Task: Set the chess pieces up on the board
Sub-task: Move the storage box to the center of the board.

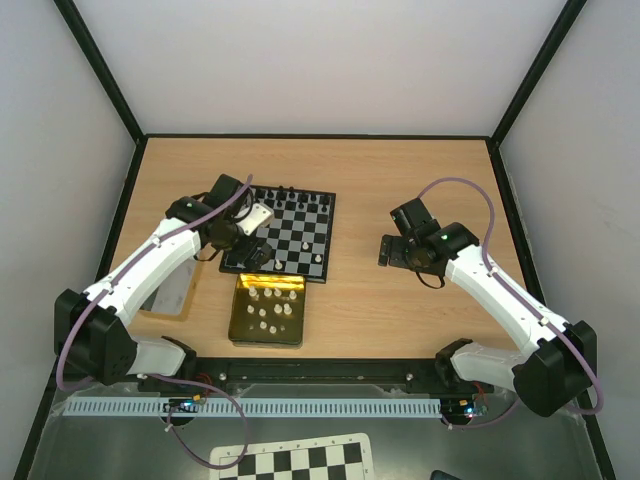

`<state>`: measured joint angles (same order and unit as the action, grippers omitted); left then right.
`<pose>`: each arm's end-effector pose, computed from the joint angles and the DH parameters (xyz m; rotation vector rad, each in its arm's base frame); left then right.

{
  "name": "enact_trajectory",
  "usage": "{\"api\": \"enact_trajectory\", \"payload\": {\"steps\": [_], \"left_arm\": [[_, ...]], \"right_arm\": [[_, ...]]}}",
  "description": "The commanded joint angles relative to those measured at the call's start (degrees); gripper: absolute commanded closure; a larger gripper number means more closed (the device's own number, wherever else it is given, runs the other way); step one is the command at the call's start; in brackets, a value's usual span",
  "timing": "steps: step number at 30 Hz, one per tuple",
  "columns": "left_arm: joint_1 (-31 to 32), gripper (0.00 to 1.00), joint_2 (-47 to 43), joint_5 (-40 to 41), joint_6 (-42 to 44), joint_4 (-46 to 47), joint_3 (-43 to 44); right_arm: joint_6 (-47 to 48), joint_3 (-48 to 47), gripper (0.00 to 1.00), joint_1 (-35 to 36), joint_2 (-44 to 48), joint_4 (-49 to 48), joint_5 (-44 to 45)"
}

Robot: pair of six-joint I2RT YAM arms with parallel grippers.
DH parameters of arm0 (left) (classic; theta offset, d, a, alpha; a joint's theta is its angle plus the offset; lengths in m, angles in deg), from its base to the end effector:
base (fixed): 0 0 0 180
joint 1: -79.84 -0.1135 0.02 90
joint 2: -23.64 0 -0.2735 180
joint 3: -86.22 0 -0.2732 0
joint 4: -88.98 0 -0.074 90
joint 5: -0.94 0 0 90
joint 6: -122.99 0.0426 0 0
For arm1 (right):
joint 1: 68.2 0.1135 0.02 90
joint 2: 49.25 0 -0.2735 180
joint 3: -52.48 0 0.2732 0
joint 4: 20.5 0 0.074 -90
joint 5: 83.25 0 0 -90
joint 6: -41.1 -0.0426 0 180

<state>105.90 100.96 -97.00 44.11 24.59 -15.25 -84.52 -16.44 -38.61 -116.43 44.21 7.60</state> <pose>0.2539 -0.1307 0.2824 0.8974 2.5288 -0.2678 0.2090 0.1180 0.2700 0.1477 2.7128 0.3349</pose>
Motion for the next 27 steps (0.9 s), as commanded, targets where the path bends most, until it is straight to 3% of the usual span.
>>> {"api": "enact_trajectory", "payload": {"steps": [1, 15, 22, 27], "left_arm": [[0.2, 0.00, -0.2, -0.9, -0.1, -1.0, 0.5], [-0.4, 0.00, -0.1, -0.4, -0.3, -1.9, 1.7], [-14.5, 0.01, 1.2, 0.3, 1.3, -5.2, 5.7], [-23.7, 0.09, 0.5, 2.1, 5.0, -7.4, 3.6]], "right_arm": [[-0.5, -0.9, 0.02, -0.2, 0.3, -0.3, 0.8], [0.3, -1.9, 0.02, -0.2, -0.3, 1.9, 1.4], [-0.2, -1.0, 0.02, -0.2, 0.0, 2.0, 1.2], [-0.5, 0.3, 0.02, -0.2, 0.1, 1.3, -0.1]]}}
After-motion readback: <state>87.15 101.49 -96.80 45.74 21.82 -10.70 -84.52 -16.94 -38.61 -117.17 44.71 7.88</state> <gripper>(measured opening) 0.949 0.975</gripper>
